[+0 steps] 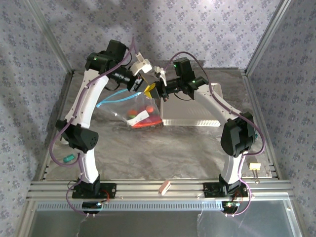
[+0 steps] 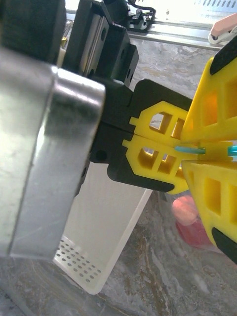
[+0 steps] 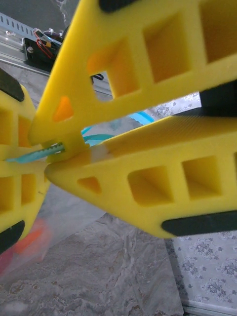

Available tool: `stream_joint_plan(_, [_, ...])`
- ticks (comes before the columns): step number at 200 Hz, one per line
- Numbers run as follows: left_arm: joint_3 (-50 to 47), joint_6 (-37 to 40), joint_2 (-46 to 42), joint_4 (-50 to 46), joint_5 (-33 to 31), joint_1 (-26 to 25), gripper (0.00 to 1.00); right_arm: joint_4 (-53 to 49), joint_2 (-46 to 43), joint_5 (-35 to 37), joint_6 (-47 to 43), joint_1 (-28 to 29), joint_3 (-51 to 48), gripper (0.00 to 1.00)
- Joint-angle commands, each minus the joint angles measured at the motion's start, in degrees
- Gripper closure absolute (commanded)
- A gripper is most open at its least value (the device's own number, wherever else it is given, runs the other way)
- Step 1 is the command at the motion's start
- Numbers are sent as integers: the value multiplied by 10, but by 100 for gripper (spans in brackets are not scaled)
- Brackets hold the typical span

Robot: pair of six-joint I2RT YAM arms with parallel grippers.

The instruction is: Place the food in the zip-top bag and seal the zipper

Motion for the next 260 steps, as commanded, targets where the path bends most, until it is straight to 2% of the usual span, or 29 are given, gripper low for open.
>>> stream_joint_plan(1, [19, 18, 12, -32, 23, 1, 82, -2, 0, -14, -6, -1, 17, 100])
stream_joint_plan(39, [23, 20, 10, -34, 15, 1, 80, -4, -1, -16, -6, -3, 17, 100])
stream_joint_plan(69, [25, 19, 9, -36, 10, 2, 88, -3, -3, -12, -6, -3, 14, 100])
stream_joint_plan(87, [25, 21, 9, -40, 10, 1, 100, 1, -4, -10, -4, -4, 12, 100])
stream_joint_plan(131, [25, 31, 11, -53, 7, 4, 100, 51, -19, -2, 24, -14, -15, 100])
stream_joint_plan(260, [19, 47, 8, -97, -12, 43, 100, 84, -42, 6, 42, -34, -44, 100])
